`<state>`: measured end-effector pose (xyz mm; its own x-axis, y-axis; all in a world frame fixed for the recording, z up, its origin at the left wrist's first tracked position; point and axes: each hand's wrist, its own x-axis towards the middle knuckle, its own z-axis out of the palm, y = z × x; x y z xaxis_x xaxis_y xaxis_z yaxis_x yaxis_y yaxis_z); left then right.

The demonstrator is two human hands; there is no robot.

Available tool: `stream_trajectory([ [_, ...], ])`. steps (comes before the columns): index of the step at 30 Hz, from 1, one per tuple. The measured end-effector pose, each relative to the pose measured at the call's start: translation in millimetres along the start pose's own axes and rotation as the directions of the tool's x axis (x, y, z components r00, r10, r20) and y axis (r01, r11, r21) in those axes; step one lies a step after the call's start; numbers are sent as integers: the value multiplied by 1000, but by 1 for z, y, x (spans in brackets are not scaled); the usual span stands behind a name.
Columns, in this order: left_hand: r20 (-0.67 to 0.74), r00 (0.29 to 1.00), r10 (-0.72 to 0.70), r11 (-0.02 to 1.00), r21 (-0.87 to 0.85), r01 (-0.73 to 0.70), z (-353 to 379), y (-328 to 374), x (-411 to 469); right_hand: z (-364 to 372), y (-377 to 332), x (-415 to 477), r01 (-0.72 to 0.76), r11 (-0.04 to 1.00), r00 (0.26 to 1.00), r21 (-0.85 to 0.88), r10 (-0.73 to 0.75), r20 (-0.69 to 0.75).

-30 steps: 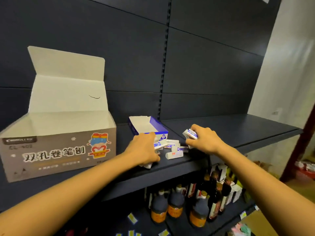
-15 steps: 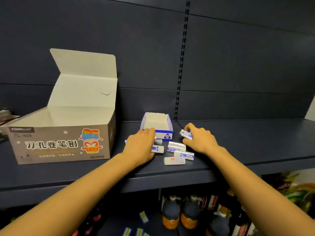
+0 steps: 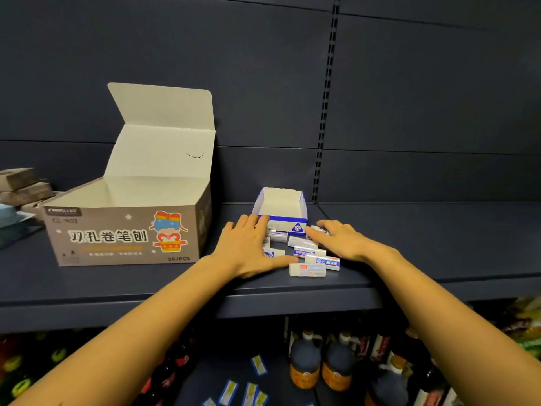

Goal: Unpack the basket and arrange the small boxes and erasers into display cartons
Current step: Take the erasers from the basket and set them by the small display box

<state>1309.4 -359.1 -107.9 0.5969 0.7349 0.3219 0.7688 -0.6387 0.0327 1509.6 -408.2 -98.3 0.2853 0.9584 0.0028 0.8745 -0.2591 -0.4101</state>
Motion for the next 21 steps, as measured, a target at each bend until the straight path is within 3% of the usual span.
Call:
stream_trajectory([
  [3, -5, 1000, 14, 1000, -8, -14, 1, -1, -2, -6, -5, -3, 32, 999, 999, 41, -32, 4],
  [10, -52, 996, 67, 995, -72, -71, -13, -4, -11, -27, -21, -18, 194, 980, 969, 32, -187, -161],
  [14, -178, 975, 135, 990, -23, -142, -47, -7, -19, -40, -41, -17, 285, 952, 931, -107, -302, -205],
  [17, -354, 917, 184, 983, 67, -171, -83, -23, -32, -50, -71, -17, 393, 905, 871, -163, -423, -251],
  [21, -493, 866, 90, 993, 112, -40, -128, -79, -60, -54, -132, -26, 549, 818, 765, -171, -574, -292],
])
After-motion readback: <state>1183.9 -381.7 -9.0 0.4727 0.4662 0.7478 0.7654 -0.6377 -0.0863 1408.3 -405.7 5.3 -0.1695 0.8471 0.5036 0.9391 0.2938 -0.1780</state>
